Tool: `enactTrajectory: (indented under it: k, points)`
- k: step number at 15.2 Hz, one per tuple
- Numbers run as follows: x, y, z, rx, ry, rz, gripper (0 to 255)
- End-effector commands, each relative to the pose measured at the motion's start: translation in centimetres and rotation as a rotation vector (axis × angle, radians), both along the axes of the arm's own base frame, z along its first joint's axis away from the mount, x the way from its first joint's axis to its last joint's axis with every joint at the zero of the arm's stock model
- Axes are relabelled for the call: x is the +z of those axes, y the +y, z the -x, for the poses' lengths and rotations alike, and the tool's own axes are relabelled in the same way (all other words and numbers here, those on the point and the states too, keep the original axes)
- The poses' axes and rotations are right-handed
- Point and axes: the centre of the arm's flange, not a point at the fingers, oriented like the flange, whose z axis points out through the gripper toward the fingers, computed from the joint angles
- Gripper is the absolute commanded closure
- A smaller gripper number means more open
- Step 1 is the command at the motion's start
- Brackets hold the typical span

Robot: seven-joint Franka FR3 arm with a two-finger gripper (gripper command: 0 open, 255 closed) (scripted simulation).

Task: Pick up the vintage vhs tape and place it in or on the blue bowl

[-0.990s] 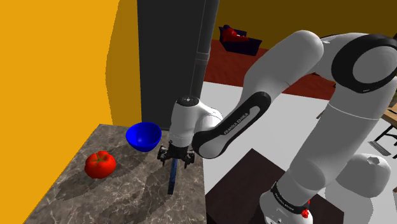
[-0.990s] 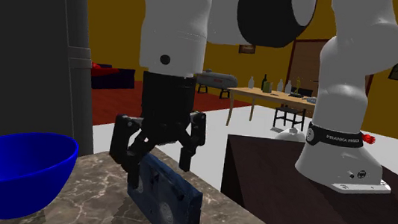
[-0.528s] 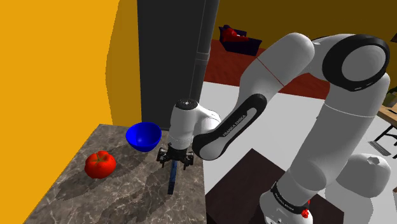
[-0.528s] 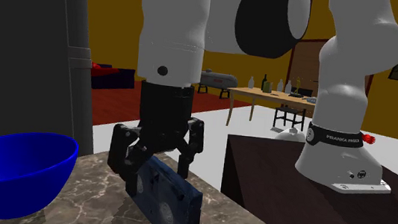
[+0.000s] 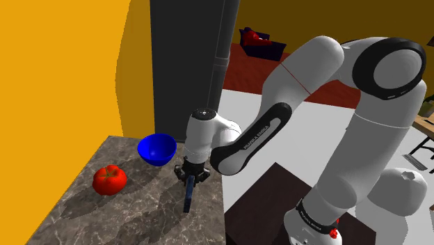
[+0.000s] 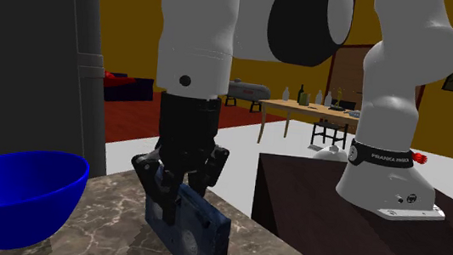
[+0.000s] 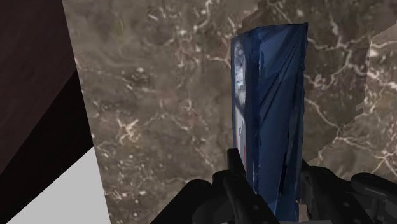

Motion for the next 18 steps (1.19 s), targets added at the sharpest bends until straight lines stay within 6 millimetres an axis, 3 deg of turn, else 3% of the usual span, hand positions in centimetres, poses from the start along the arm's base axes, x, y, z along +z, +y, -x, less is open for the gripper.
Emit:
enactTrajectory:
  k: [1,4,18]
  points:
    - [0.0,0.0,0.0,0.001,-0.001,-0.001,255]
    - [0.0,0.0,0.0,0.001,-0.001,-0.001,255]
    - [7.4,0.0,0.0,0.001,-0.001,-0.001,255]
